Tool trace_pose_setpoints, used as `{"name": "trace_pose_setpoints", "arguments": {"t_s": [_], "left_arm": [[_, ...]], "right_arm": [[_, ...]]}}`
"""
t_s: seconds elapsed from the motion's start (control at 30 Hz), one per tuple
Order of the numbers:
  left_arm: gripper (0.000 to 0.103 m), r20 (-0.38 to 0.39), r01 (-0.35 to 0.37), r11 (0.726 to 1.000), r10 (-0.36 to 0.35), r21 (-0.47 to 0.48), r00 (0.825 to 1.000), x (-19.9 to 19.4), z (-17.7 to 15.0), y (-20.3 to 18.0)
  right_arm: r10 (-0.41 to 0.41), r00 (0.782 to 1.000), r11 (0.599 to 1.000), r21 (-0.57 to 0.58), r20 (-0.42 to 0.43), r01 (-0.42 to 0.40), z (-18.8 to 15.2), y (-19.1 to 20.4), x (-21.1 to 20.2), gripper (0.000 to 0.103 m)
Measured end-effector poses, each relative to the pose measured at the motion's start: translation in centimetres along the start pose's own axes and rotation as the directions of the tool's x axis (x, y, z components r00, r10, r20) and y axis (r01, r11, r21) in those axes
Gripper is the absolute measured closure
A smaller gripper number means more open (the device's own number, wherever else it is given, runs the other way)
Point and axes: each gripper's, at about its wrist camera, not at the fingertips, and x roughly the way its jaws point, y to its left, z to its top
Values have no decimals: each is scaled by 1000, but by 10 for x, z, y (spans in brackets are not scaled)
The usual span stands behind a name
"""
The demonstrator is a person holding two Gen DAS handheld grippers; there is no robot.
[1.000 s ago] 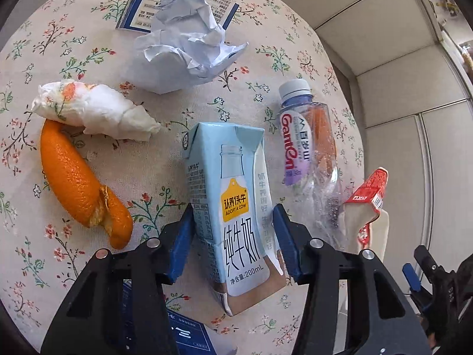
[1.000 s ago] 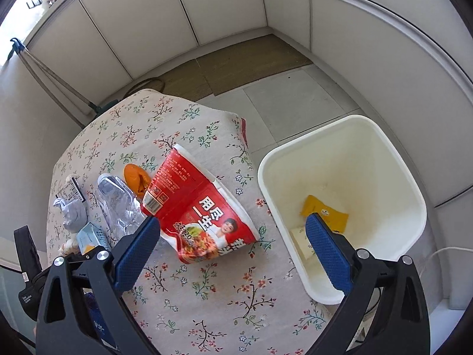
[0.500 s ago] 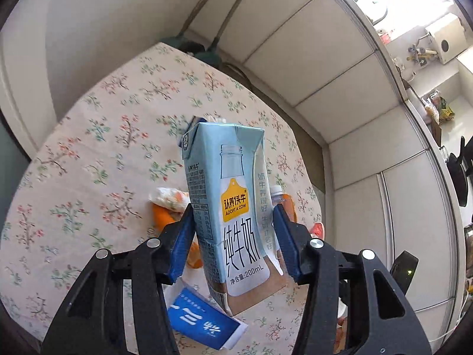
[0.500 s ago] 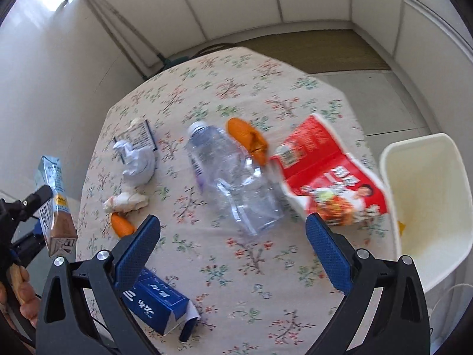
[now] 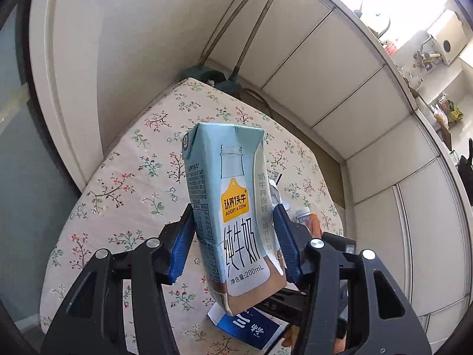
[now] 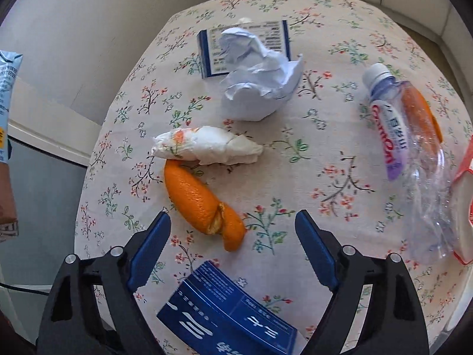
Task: Collect trash
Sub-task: 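Close the right gripper on the orange peel while the left gripper holds the milk carton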
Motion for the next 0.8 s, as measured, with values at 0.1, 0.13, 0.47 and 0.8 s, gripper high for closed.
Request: {"name": "trace_pose_setpoints", "arguments": {"t_s": [0.1, 0.13, 0.47, 0.8], "left_arm": [[53, -1, 0, 1000, 0, -8, 1000, 0, 2, 5], [53, -1, 0, 1000, 0, -11, 1000, -1, 2, 6], [53, -9, -12, 999, 11, -45, 1000, -1, 4, 18], [53, -10, -8, 999, 7, -46, 1000, -2, 3, 13]], "right_arm": [[1, 1000, 1000, -16, -24, -1, 2, 14, 13, 27], [-3, 1000, 1000, -24, -31, 3, 2, 18, 16, 29], [-61, 998, 995, -80, -4, 61, -1, 28, 17, 70], [-43, 997, 996, -69, 61, 48, -8, 15, -25, 74]]}}
